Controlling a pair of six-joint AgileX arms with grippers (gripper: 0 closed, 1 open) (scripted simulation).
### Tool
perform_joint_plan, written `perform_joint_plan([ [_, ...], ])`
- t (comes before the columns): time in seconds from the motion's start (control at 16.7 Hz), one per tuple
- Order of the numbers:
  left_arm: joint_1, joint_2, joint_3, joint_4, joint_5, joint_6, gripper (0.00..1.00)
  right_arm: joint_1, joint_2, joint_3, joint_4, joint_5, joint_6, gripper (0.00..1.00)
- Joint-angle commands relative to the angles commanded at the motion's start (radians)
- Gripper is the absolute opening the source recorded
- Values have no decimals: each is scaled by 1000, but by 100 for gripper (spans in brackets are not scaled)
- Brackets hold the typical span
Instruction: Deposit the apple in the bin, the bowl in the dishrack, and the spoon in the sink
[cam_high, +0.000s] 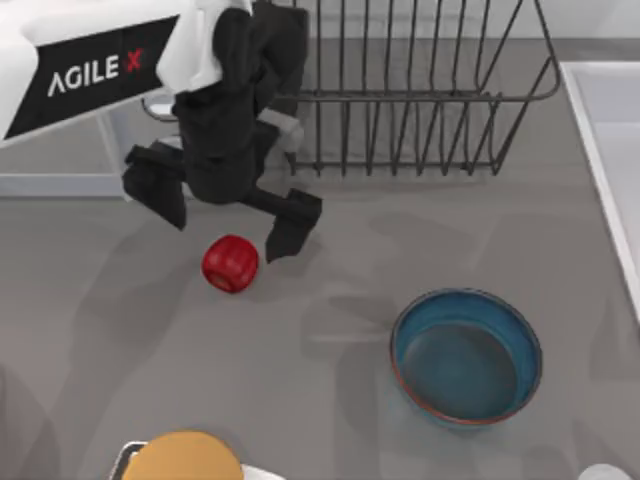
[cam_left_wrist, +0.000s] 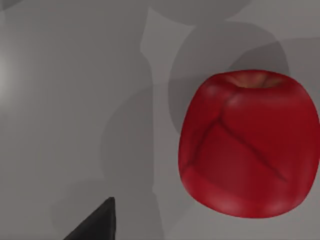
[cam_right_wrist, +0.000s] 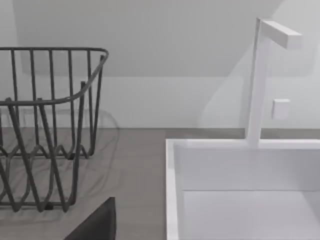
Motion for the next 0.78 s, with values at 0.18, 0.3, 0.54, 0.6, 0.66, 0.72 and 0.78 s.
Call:
perform_joint_plan([
  [0.18,1,17,-30,40,0,5,100,0,0,0,0,0,0,100],
  [0.3,4,43,-71,117,0,9,100,0,0,0,0,0,0,100],
  [0.54,10,89,-142,232,1,15,100,0,0,0,0,0,0,100],
  [0.6,10,91,-144,235,1,15,100,0,0,0,0,0,0,100],
  [0.66,10,91,-144,235,1,15,100,0,0,0,0,0,0,100],
  [0.72,10,91,-144,235,1,15,100,0,0,0,0,0,0,100],
  [0.78,10,91,-144,235,1,15,100,0,0,0,0,0,0,100],
])
